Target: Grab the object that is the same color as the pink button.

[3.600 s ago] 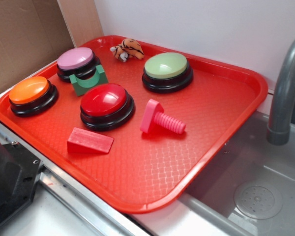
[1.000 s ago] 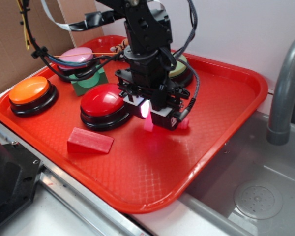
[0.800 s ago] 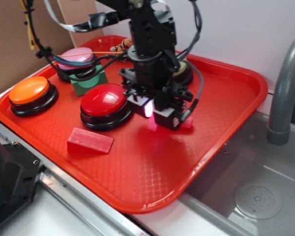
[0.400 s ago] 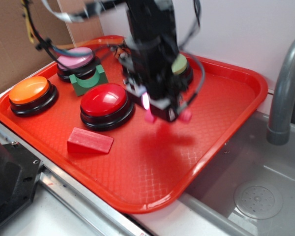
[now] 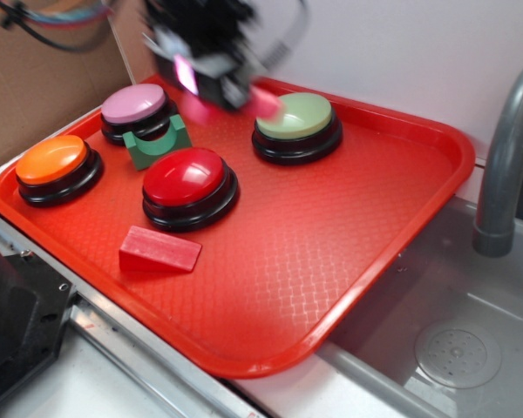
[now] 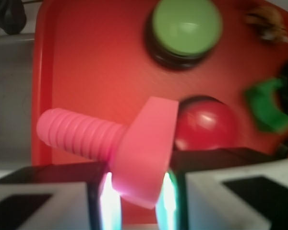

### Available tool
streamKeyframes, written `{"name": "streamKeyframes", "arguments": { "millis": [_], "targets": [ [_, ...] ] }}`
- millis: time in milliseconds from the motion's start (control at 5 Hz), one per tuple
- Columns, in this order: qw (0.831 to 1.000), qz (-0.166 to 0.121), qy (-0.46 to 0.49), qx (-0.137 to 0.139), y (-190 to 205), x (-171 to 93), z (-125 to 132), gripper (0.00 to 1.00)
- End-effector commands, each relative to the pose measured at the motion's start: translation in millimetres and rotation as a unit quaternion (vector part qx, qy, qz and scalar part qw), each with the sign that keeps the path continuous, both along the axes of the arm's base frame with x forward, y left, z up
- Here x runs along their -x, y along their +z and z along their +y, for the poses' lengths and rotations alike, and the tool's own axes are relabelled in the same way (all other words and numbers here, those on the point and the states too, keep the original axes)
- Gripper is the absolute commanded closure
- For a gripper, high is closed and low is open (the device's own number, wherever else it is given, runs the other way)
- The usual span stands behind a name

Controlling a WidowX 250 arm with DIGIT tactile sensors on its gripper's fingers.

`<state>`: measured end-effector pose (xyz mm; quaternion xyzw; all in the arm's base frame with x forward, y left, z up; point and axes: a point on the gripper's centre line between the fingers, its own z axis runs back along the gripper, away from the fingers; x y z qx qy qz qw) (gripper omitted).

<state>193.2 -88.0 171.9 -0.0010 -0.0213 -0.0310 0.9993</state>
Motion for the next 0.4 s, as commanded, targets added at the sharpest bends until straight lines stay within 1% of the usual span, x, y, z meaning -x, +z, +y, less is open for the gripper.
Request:
{"name": "streamKeyframes", "arguments": {
  "millis": [0,200],
  "targets": [
    [0.998,-0.006,0.047,-0.043,77.4,33.0,57.8,1.0],
    [0.997,0.01,0.031,-0.064,84.0,33.5,64.4,1.0]
  ]
}}
